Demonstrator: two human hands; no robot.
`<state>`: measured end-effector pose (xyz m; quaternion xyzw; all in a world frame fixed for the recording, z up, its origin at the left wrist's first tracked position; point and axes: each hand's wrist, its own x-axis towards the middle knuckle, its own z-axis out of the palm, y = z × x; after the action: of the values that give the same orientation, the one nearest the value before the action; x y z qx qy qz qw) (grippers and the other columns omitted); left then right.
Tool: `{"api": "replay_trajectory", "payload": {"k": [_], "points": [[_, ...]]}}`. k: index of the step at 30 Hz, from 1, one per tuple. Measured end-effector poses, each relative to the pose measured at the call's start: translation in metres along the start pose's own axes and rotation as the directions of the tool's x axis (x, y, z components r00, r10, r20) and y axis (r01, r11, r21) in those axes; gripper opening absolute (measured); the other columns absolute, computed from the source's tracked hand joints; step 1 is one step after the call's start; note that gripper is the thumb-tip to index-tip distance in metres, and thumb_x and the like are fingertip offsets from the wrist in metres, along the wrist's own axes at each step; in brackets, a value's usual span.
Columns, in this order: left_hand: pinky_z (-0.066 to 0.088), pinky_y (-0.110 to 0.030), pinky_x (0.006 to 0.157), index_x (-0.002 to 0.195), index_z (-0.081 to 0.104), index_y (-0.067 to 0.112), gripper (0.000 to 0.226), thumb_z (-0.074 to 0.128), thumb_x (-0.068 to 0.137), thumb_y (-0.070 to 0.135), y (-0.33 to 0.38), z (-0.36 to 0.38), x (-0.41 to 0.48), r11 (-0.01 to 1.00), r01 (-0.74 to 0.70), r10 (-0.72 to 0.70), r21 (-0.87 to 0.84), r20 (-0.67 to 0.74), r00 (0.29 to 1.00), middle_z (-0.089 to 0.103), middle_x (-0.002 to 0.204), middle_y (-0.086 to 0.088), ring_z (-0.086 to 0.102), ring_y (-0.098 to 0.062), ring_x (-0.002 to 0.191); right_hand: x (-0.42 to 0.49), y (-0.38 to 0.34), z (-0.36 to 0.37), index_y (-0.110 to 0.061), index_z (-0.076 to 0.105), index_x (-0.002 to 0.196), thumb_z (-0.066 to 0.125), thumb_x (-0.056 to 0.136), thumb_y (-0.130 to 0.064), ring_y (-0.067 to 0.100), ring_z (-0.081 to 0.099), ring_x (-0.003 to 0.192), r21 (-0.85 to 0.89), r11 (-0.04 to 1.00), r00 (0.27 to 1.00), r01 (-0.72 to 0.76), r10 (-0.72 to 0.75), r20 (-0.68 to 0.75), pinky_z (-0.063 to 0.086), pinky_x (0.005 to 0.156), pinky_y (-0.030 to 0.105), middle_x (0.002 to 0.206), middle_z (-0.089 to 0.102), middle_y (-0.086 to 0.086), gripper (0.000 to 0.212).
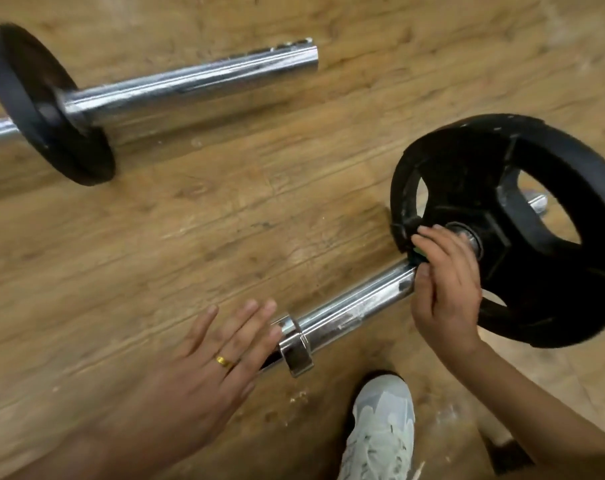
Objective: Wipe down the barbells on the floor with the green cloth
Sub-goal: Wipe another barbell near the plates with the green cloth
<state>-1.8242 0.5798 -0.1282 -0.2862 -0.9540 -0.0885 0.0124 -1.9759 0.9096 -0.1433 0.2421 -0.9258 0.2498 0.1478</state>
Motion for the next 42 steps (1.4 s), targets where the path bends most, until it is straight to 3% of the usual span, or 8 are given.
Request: {"api": "replay_trajectory", "payload": {"k": [9, 14, 21, 26, 31, 36, 42], "points": [[0.023, -0.049, 0.116, 0.158, 0.020, -0.001, 0.074, 0.040, 0.103, 0.044, -0.017, -0.008, 0.003, 0.992, 0.127, -0.125, -0.017, 0.092, 0.988, 0.014, 0.167, -0.019, 0.013, -0.034, 0.155, 0.027, -0.006, 0.010, -0.001, 0.063, 0.125, 0.041, 0.099, -0.009, 0.008, 0.047, 0.131, -0.007, 0.999, 0.999, 0.040, -0.040, -0.026, 0.032, 0.117, 0.044, 0.125, 0.065, 0.012, 0.035], [0.019, -0.047, 0.119, 0.160, 0.016, 0.002, 0.073, 0.040, 0.104, 0.043, -0.025, -0.006, 0.002, 0.986, 0.161, -0.157, -0.042, 0.083, 0.984, 0.010, 0.169, -0.014, 0.010, -0.030, 0.156, 0.042, -0.006, 0.014, -0.002, 0.062, 0.125, 0.039, 0.101, -0.013, 0.022, 0.057, 0.121, -0.022, 0.996, 0.996, 0.089, -0.089, -0.006, 0.036, 0.115, 0.044, 0.123, 0.065, 0.010, 0.035], [0.016, -0.045, 0.121, 0.160, 0.012, 0.002, 0.074, 0.037, 0.105, 0.045, -0.032, -0.007, 0.004, 0.982, 0.184, -0.181, -0.043, 0.068, 0.981, 0.010, 0.169, -0.013, 0.008, -0.029, 0.156, 0.052, -0.007, 0.017, 0.001, 0.063, 0.124, 0.042, 0.099, -0.008, 0.025, 0.059, 0.118, -0.033, 0.991, 0.992, 0.129, -0.129, 0.001, 0.039, 0.113, 0.044, 0.121, 0.067, 0.013, 0.034], [0.016, -0.045, 0.121, 0.160, 0.012, 0.003, 0.073, 0.036, 0.106, 0.045, -0.032, -0.009, 0.004, 0.982, 0.188, -0.185, -0.022, 0.087, 0.979, 0.010, 0.169, -0.012, 0.006, -0.027, 0.157, 0.054, -0.009, 0.016, -0.001, 0.063, 0.125, 0.041, 0.099, -0.011, 0.026, 0.058, 0.118, -0.037, 0.993, 0.993, 0.115, -0.115, 0.014, 0.039, 0.112, 0.043, 0.122, 0.066, 0.012, 0.035], [0.017, -0.045, 0.121, 0.161, 0.011, 0.005, 0.070, 0.035, 0.106, 0.042, -0.030, -0.009, 0.004, 0.986, 0.164, -0.163, -0.002, 0.092, 0.982, 0.008, 0.169, -0.011, 0.006, -0.026, 0.157, 0.054, -0.013, 0.014, -0.003, 0.062, 0.126, 0.042, 0.098, -0.010, 0.022, 0.056, 0.119, -0.041, 0.996, 0.997, 0.074, -0.073, 0.032, 0.030, 0.117, 0.031, 0.123, 0.065, 0.010, 0.035], [0.017, -0.045, 0.120, 0.161, 0.012, 0.006, 0.070, 0.036, 0.106, 0.041, -0.029, -0.011, 0.003, 0.988, 0.153, -0.153, 0.008, 0.093, 0.984, 0.009, 0.170, -0.010, 0.007, -0.026, 0.157, 0.053, -0.015, 0.005, -0.006, 0.059, 0.130, 0.040, 0.100, -0.014, 0.020, 0.053, 0.123, -0.042, 0.998, 0.993, 0.050, -0.045, 0.112, 0.031, 0.116, 0.032, 0.127, 0.062, 0.008, 0.037], [0.016, -0.041, 0.121, 0.161, 0.014, 0.007, 0.068, 0.035, 0.106, 0.039, -0.026, -0.011, 0.004, 0.989, 0.141, -0.136, -0.033, 0.117, 0.984, 0.009, 0.170, -0.008, 0.007, -0.024, 0.157, 0.053, -0.020, -0.004, -0.008, 0.058, 0.132, 0.040, 0.100, -0.016, 0.021, 0.051, 0.128, -0.069, 0.998, 0.976, -0.004, 0.018, 0.215, 0.025, 0.117, 0.021, 0.131, 0.061, 0.006, 0.038]]}}
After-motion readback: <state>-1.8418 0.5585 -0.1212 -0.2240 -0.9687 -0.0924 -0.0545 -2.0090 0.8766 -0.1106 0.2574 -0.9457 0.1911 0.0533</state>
